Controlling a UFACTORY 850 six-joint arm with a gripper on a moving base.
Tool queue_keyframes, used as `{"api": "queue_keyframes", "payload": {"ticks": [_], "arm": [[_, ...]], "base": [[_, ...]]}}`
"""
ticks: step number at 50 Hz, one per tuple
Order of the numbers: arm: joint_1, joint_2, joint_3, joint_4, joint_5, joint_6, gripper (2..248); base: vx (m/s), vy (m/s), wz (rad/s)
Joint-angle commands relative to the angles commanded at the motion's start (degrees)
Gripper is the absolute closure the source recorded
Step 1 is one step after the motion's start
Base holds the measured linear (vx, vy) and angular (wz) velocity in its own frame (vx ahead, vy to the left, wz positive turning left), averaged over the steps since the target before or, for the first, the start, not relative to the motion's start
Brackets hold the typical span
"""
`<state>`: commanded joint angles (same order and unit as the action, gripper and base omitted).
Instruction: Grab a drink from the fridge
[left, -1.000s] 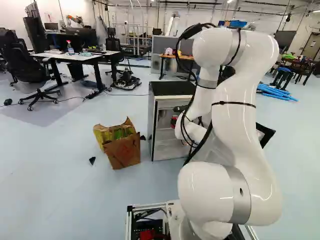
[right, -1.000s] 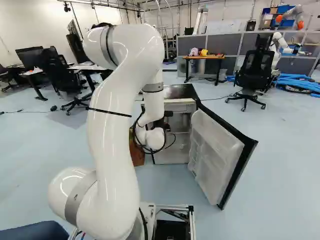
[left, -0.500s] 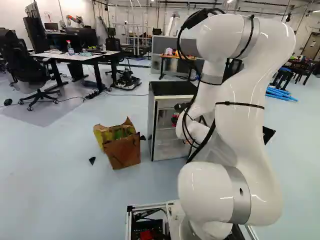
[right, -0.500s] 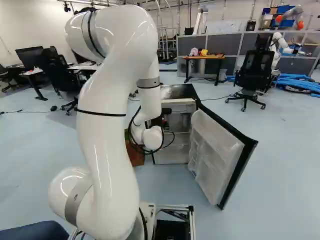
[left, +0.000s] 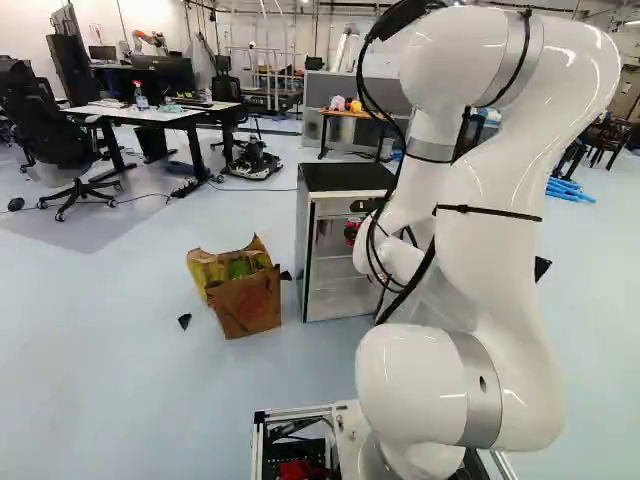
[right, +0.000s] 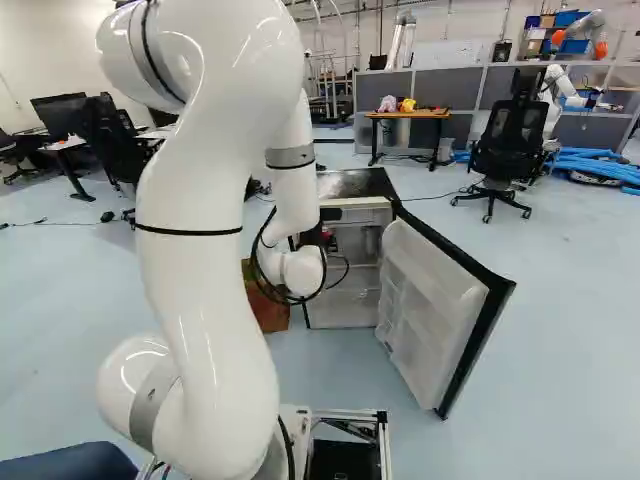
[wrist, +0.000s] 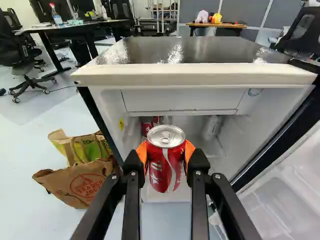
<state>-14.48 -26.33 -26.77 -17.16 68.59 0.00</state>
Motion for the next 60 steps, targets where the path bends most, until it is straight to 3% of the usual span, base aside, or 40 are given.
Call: {"api": "queue_keyframes", "payload": {"ticks": [36,60], "arm": [[0.02,6.66,1.96,0.0,-0.1,0.0,156],[0.12,10.49,2.39,0.0,-2.96,0.0,156]], "base": [[0.0,0.0,0.0],[0.0,0.0,0.0]]}}
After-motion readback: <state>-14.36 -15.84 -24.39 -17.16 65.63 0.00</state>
